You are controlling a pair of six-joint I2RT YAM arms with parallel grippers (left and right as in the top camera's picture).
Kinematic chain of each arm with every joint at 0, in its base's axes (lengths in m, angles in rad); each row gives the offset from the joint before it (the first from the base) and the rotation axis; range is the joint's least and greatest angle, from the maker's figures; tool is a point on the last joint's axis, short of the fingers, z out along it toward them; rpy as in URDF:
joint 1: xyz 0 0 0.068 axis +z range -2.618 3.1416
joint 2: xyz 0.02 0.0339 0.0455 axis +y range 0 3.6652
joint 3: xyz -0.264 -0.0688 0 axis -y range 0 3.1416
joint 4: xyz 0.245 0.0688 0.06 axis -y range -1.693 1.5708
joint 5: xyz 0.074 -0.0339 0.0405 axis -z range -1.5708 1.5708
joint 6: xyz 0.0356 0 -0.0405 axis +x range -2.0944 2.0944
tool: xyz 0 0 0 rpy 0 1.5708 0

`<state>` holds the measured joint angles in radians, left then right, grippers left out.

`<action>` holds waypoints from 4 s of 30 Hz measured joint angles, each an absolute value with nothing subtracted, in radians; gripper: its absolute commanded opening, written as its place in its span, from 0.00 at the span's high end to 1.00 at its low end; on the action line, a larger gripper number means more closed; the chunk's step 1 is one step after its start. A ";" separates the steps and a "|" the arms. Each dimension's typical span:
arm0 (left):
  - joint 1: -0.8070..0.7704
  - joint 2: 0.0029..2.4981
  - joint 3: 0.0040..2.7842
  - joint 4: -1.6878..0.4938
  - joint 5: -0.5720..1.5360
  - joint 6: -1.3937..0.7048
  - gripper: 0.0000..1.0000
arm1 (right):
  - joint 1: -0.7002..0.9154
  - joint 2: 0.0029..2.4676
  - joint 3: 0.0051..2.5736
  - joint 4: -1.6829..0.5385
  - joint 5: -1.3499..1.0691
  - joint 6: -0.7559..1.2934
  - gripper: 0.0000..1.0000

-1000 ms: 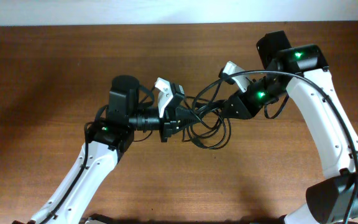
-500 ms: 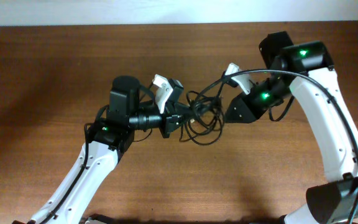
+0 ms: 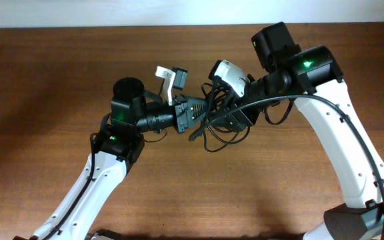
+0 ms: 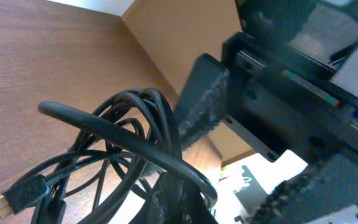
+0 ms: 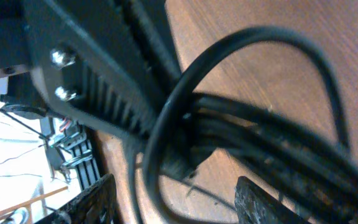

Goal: Untangle cables

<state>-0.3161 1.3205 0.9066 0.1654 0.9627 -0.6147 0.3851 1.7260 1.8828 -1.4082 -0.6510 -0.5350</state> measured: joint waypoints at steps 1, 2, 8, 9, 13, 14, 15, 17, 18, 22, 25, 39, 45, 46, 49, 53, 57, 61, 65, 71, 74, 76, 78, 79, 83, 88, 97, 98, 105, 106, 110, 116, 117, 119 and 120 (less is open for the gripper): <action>-0.316 1.320 0.907 0.166 0.972 -0.627 1.00 | 0.385 1.726 1.883 -1.401 -0.646 -0.533 0.83; -0.316 1.320 0.907 0.167 0.978 -0.634 1.00 | 0.385 1.726 1.883 -1.398 -0.642 -0.537 0.96; -0.314 1.320 0.910 0.068 0.940 -0.620 1.00 | 0.374 1.726 1.883 -1.399 -0.640 -0.509 0.96; -0.311 1.320 0.912 -0.017 0.910 -0.598 1.00 | 0.364 1.725 1.883 -1.388 -0.640 -0.487 0.96; -0.294 1.320 0.915 -0.271 0.783 -0.528 1.00 | 0.173 1.723 1.883 -1.328 -0.644 -0.297 0.96; -0.294 1.320 0.915 -0.279 0.788 -0.495 1.00 | 0.111 1.723 1.883 -1.332 -0.646 -0.264 0.96; -0.294 1.320 0.915 -0.270 0.805 -0.477 1.00 | 0.070 1.723 1.883 -1.338 -0.648 -0.247 0.96; -0.294 1.320 0.914 -0.186 0.903 -0.430 1.00 | -0.010 1.721 1.883 -1.361 -0.646 -0.220 0.96; -0.294 1.320 0.908 -0.110 0.970 -0.416 1.00 | -0.036 1.721 1.883 -1.368 -0.639 -0.213 0.96; -0.294 1.325 0.905 0.292 1.284 -0.421 1.00 | -0.090 1.712 1.879 -1.382 -0.590 -0.205 0.96; -0.293 1.330 0.901 0.477 1.362 -0.499 1.00 | -0.090 1.698 1.840 -1.387 -0.583 -0.205 0.96; -0.294 1.335 0.898 0.636 1.207 -0.622 1.00 | -0.090 1.693 1.485 -1.360 -0.710 -0.298 0.92; -0.295 1.335 0.898 0.625 0.971 -0.660 1.00 | -0.091 1.693 1.485 -1.361 -0.774 -0.322 0.69; -0.295 1.335 0.898 0.625 0.960 -0.661 1.00 | -0.091 1.693 1.485 -1.359 -0.785 -0.323 0.64; -0.295 1.335 0.898 0.626 0.951 -0.664 1.00 | -0.093 1.693 1.484 -1.355 -0.805 -0.323 0.47; -0.295 1.335 0.898 0.627 1.010 -0.651 1.00 | -0.097 1.693 1.480 -1.351 -0.826 -0.323 0.30; -0.295 1.335 0.898 0.631 1.117 -0.582 1.00 | -0.098 1.693 1.480 -1.334 -0.877 -0.327 0.13; -0.284 1.335 0.899 0.625 1.251 -0.511 1.00 | -0.105 1.693 1.520 -1.339 -0.891 -0.324 0.13; -0.282 1.335 0.899 0.610 1.284 -0.493 1.00 | -0.105 1.693 1.587 -1.368 -0.897 -0.325 0.13; -0.273 1.334 0.899 0.471 1.220 -0.486 1.00 | -0.105 1.660 1.611 -1.380 -0.920 -0.424 0.12; -0.271 1.333 0.899 0.430 1.155 -0.486 1.00 | -0.105 1.499 1.628 -1.303 -0.940 -0.480 0.11; -0.273 1.333 0.899 0.427 1.139 -0.486 1.00 | -0.105 1.395 1.643 -1.270 -0.947 -0.494 0.11; -0.281 1.333 0.899 0.427 1.127 -0.487 1.00 | -0.105 1.320 1.648 -1.267 -0.952 -0.502 0.11; -0.284 1.333 0.899 0.429 1.124 -0.492 1.00 | -0.105 1.295 1.648 -1.268 -0.953 -0.503 0.14; -0.286 1.333 0.899 0.494 1.138 -0.539 1.00 | -0.105 1.267 1.648 -1.278 -0.934 -0.504 0.23; -0.286 1.333 0.899 0.699 1.272 -0.653 1.00 | -0.105 1.269 1.647 -1.288 -0.899 -0.509 0.27; -0.286 1.332 0.899 0.994 1.353 -1.005 1.00 | -0.105 1.269 1.647 -1.384 -0.887 -0.787 0.26; -0.286 1.332 0.899 1.017 1.355 -1.026 1.00 | -0.105 1.269 1.647 -1.383 -0.896 -0.807 0.26; -0.344 1.332 0.899 1.034 1.355 -1.110 1.00 | -0.105 1.269 1.647 -1.376 -0.981 -0.893 0.33; -0.349 1.332 0.899 1.034 1.354 -1.112 1.00 | -0.105 1.269 1.647 -1.377 -0.992 -0.895 0.35; -0.361 1.332 0.899 1.034 1.323 -1.119 1.00 | -0.069 1.269 1.647 -1.381 -1.015 -0.900 0.51; -0.391 1.332 0.899 1.036 1.262 -1.120 1.00 | 0.021 1.269 1.647 -1.382 -0.966 -0.906 0.96; -0.391 1.332 0.899 1.036 1.259 -1.120 1.00 | 0.022 1.269 1.647 -1.383 -0.966 -0.905 0.96; -0.391 1.332 0.899 1.036 1.253 -1.120 1.00 | 0.022 1.269 1.647 -1.390 -0.964 -0.905 0.96; -0.391 1.332 0.899 1.035 1.253 -1.120 0.95 | 0.022 1.269 1.647 -1.396 -0.962 -0.904 0.96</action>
